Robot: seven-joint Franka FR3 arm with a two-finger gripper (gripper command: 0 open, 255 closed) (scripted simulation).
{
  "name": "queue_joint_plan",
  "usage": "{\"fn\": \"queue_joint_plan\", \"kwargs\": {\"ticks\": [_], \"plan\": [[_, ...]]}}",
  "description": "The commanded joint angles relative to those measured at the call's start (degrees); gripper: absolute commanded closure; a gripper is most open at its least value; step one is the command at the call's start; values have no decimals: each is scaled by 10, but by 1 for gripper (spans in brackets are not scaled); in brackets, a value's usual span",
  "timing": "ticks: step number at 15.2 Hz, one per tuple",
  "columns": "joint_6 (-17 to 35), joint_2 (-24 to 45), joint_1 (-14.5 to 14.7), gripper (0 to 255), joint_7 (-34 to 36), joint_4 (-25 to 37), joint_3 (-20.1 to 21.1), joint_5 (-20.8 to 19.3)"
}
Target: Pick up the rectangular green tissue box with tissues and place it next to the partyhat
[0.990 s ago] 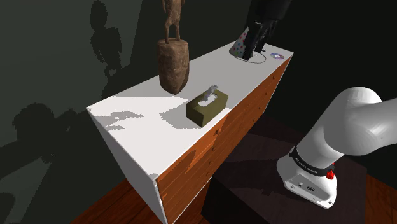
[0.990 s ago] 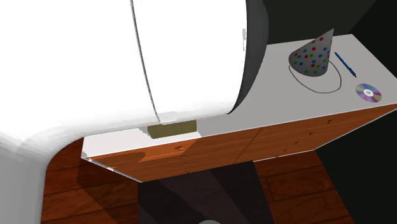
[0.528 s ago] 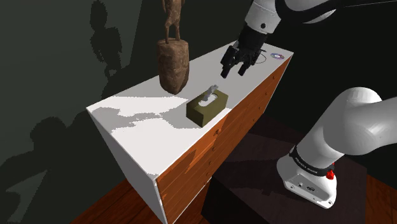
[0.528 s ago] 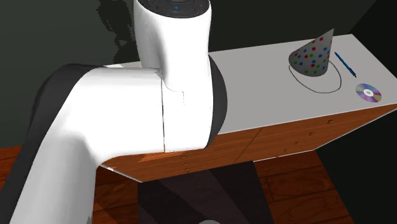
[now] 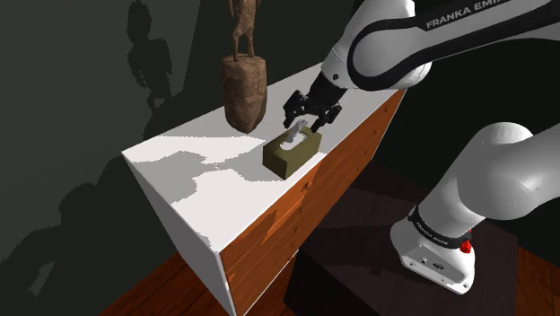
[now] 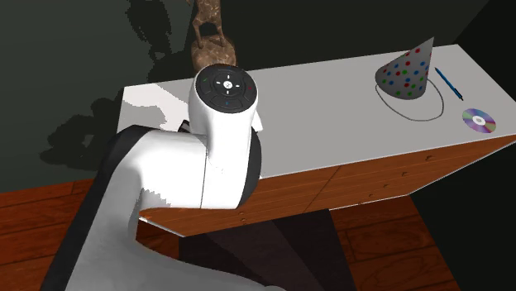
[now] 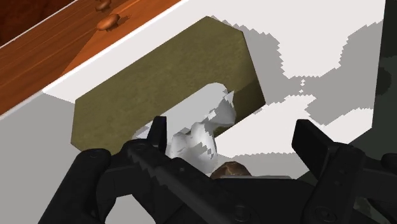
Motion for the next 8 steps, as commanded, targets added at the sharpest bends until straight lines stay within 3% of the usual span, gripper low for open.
{"fn": "queue_joint_plan", "kwargs": {"ticks": [1,8], "plan": [[34,21,6,0,-1,-6,2,15],[95,81,23,0,-17,-6,5,40]]}}
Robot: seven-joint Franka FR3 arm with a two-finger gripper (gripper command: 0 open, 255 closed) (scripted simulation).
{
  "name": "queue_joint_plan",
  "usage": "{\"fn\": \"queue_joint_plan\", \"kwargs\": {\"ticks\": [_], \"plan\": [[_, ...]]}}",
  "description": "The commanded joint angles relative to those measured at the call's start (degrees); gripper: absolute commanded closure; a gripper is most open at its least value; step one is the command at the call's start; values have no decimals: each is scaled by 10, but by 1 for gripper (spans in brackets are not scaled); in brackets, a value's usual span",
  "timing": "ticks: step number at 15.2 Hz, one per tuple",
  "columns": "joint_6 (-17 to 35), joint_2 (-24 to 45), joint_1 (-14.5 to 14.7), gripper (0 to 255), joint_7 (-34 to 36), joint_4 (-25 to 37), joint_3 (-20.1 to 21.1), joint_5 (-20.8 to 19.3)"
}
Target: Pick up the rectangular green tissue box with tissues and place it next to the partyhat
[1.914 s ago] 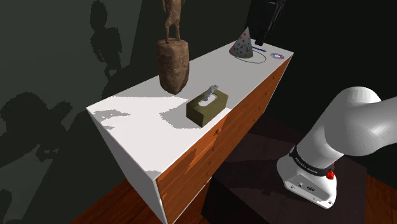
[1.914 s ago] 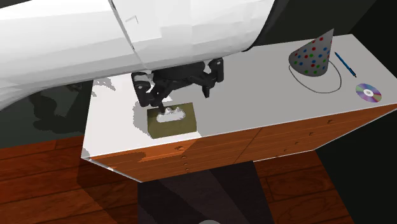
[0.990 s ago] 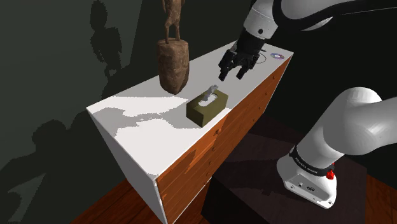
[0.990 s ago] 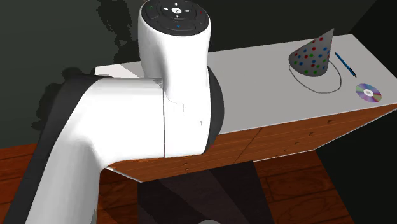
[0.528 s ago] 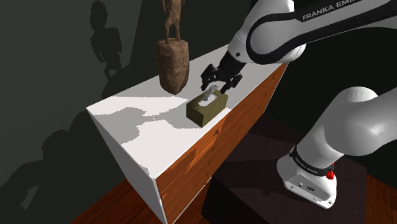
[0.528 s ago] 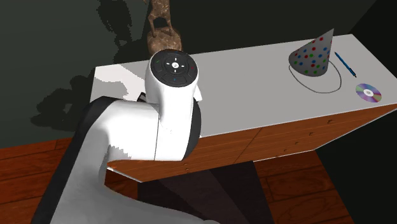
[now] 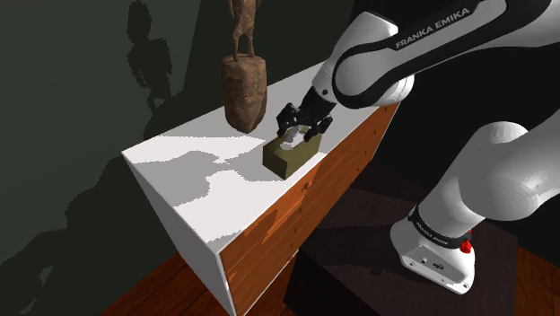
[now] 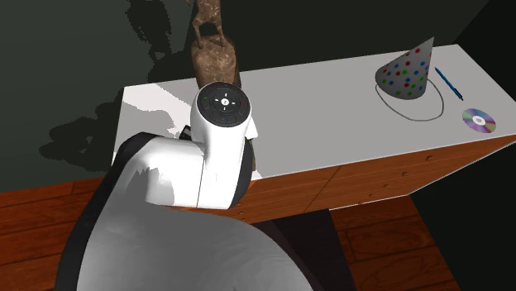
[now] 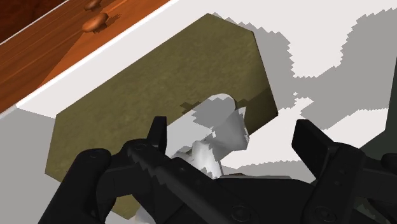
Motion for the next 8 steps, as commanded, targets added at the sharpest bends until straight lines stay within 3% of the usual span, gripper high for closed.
{"fn": "queue_joint_plan", "kwargs": {"ticks": [1,6,7,8], "plan": [[5,5,1,0,-1,0,0,2],[5,5,1,0,-1,0,0,2],[5,5,1,255,-1,0,0,2],[5,5,1,255,-1,0,0,2]]}}
